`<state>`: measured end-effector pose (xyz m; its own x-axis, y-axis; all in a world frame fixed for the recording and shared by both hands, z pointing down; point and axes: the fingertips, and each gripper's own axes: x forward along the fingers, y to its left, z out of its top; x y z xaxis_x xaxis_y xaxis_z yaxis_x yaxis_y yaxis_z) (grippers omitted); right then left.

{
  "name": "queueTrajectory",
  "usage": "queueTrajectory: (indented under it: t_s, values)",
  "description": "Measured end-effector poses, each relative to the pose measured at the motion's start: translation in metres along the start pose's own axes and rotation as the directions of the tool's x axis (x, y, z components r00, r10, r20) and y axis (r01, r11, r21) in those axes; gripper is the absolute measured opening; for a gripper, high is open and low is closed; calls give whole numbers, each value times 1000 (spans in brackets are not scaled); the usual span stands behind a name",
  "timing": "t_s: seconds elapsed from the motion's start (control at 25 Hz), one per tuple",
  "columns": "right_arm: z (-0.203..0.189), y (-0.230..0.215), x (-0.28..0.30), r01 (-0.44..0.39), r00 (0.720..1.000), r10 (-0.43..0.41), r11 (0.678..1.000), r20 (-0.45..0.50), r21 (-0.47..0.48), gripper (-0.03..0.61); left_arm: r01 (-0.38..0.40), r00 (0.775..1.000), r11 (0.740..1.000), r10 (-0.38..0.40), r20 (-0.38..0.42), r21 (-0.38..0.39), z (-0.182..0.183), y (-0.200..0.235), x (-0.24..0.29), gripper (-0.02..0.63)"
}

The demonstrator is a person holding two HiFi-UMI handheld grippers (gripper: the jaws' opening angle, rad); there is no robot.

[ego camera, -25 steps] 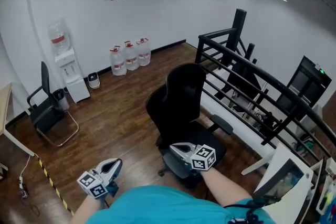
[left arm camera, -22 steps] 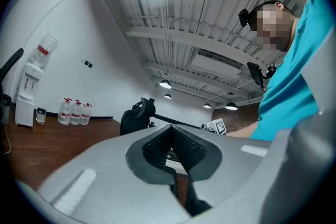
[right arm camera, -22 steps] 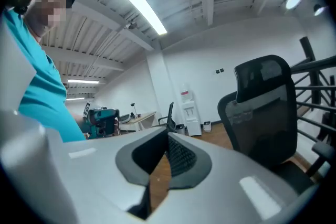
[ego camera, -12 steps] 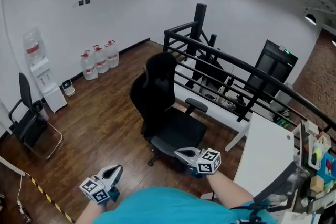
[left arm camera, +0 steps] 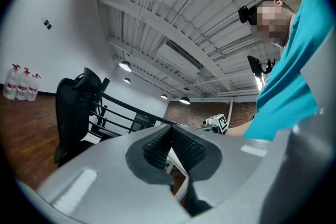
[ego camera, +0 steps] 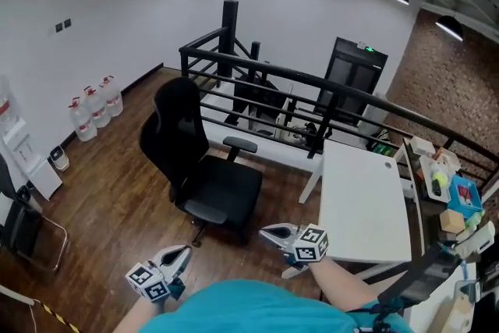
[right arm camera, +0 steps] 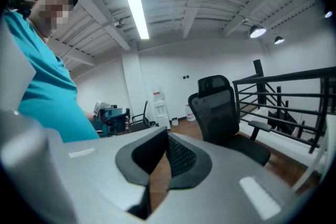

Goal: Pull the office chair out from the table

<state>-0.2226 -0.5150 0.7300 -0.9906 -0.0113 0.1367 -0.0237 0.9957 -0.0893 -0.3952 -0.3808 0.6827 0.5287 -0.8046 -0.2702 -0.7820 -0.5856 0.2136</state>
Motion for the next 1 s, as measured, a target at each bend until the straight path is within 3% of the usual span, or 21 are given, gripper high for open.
queueTrajectory:
  t_s: [0.32, 0.64, 0.84, 1.0]
  values:
    - [-37, 8, -123, 93, 995, -94, 995, 36, 20, 0, 103, 994, 995, -103, -38, 3, -45, -86, 68, 20]
    - [-91, 15, -249, 121, 993, -121, 993, 6, 15, 0, 83, 995, 995, -85, -48, -49, -117, -190, 122, 20]
    - [-106, 32, -279, 105, 994, -105, 994, 14, 40, 0, 94, 991, 995, -97, -92, -38, -133, -241, 128, 20]
    - [-106, 64, -279, 98, 995, -98, 995, 13, 20, 0, 93, 992, 995, -95, -88, -30, -126, -256, 105, 20]
